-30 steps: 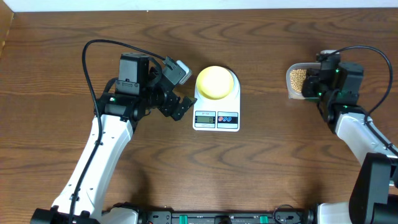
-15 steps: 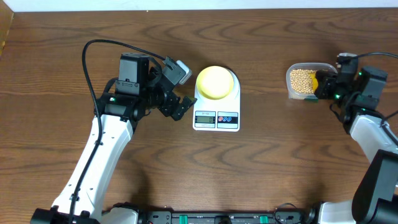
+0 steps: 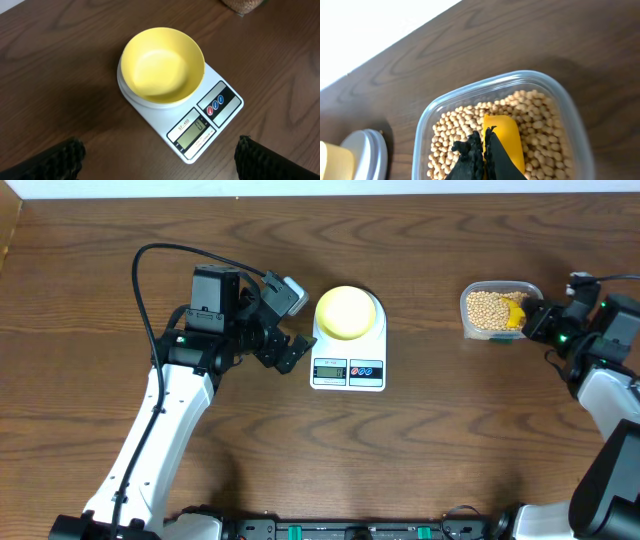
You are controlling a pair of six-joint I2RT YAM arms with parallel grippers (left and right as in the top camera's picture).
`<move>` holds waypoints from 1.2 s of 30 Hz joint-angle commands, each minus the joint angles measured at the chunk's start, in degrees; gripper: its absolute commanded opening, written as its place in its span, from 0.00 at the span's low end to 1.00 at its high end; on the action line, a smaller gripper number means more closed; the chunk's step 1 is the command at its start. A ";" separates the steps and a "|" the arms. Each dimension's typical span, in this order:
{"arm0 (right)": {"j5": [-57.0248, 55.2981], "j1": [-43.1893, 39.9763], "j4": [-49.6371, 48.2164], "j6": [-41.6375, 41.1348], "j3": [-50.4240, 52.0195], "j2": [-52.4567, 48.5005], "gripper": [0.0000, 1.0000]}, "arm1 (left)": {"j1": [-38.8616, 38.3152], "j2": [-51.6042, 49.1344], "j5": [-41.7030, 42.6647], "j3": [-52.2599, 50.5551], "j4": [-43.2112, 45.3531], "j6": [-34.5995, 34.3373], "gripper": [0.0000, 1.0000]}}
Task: Scoop item into bowl and weigh 50g on scale
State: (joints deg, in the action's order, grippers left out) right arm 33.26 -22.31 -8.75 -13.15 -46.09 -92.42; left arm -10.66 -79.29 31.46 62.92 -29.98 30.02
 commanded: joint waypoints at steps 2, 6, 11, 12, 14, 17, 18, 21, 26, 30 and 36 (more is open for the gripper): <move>3.93 -2.56 0.15 -4.24 0.02 -0.61 0.01 | 0.13 0.63 0.90 -0.44 0.04 -0.26 0.98; 5.60 -4.17 0.20 -5.53 0.02 -0.61 0.01 | 0.13 0.63 0.90 -0.44 0.04 -0.26 0.97; 7.89 -6.03 0.00 -7.80 0.02 -0.61 0.01 | 0.13 0.63 0.90 -0.44 0.04 -0.26 0.97; 8.09 -6.43 0.00 -8.55 0.02 -0.61 0.01 | 0.13 0.63 0.90 -0.44 0.04 -0.26 0.98; 8.52 -7.10 -0.07 -9.55 0.02 -0.61 0.01 | 0.13 0.63 0.90 -0.44 0.04 -0.26 0.98; 8.98 -7.98 -0.22 -10.67 0.02 -0.61 0.01 | 0.13 0.63 0.90 -0.44 0.04 -0.26 0.98; 9.14 -8.13 -0.24 -10.97 0.02 -0.61 0.01 | 0.13 0.63 0.90 -0.46 0.04 -0.26 0.98; 9.38 -8.59 -0.52 -12.41 0.02 -0.61 0.01 | 0.13 0.63 0.90 -0.46 0.04 -0.26 0.98; 9.66 -8.76 -1.62 -15.06 0.02 -0.61 0.01 | 0.13 0.63 0.90 -0.44 0.04 -0.26 0.98; 10.91 -8.83 -3.50 -17.00 0.02 -0.61 0.01 | 0.13 0.63 0.90 -0.44 0.04 -0.26 0.97; 10.88 -8.83 -5.60 -20.11 0.02 -0.61 0.01 | 0.13 0.63 0.90 -0.44 0.04 -0.26 0.98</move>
State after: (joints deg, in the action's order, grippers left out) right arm 42.76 -30.76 -13.80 -30.48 -46.06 -92.42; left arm -10.66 -79.29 31.46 62.92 -29.98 30.02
